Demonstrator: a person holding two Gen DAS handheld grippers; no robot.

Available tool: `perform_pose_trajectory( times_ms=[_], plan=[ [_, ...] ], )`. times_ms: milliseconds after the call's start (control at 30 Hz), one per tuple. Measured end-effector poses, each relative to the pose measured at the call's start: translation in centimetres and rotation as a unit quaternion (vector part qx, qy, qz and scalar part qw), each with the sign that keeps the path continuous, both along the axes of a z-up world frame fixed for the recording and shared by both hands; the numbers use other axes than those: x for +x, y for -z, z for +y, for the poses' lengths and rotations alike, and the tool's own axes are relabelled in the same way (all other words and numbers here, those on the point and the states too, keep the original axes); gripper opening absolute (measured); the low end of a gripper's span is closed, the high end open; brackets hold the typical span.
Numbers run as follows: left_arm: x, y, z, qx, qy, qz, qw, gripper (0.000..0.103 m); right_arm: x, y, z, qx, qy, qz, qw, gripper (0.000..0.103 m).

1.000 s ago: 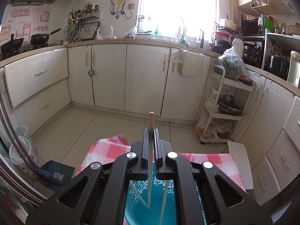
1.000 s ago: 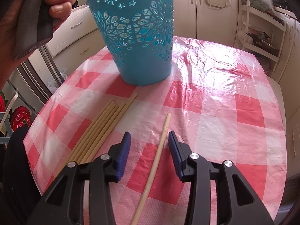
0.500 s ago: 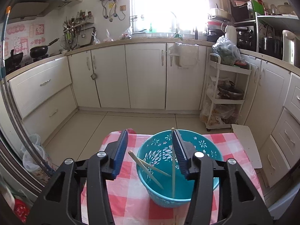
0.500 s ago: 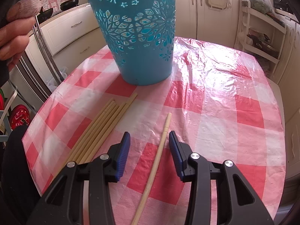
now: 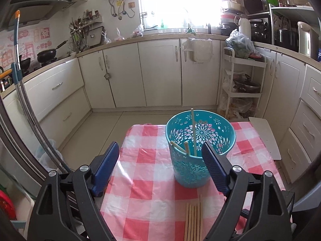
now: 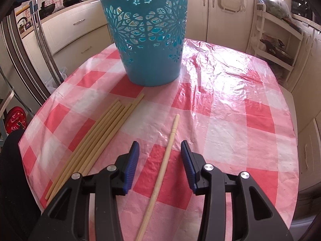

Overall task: Organize utensils
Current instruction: 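Close the right tool on a loose chopstick beside the bundle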

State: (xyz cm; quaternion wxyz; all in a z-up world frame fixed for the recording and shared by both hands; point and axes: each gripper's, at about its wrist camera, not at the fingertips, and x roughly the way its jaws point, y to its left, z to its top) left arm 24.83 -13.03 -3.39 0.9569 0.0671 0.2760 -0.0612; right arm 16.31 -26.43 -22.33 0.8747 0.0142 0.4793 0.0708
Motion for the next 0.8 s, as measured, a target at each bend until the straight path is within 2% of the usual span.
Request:
perform_pose_trajectory(
  times_ms=[133, 233, 300, 600, 667, 800],
  plan=[
    [-1.1, 0.1, 1.3, 0.001, -0.005, 0.013, 0.9999, 0.083, -0.6, 0.0, 0.4, -0.022, 0.006, -0.004, 1.000, 0.040],
    [-1.8, 0.2, 1.9, 0.005, -0.004, 0.018, 0.9998, 0.084, -0.8, -0.1, 0.9, -0.030, -0.002, -0.006, 1.000, 0.020],
    [-2.2, 0.2, 2.4, 0.005, -0.003, 0.021, 0.9998, 0.084, -1.0, -0.2, 1.4, -0.039, -0.007, -0.004, 0.999, 0.013],
    [-3.1, 0.6, 3.8, 0.001, -0.004, 0.038, 0.9993, 0.086, -0.8, -0.3, 1.2, -0.025, 0.004, 0.015, 1.000, 0.012],
    [-3.3, 0.6, 3.9, -0.001, -0.004, 0.041, 0.9991, 0.086, -0.8, -0.4, 1.2, -0.020, 0.002, 0.018, 1.000, 0.008],
    [-3.4, 0.8, 4.2, -0.004, -0.005, 0.046, 0.9989, 0.087, -0.5, -0.4, 1.5, -0.020, 0.004, 0.023, 1.000, 0.008]
  ],
)
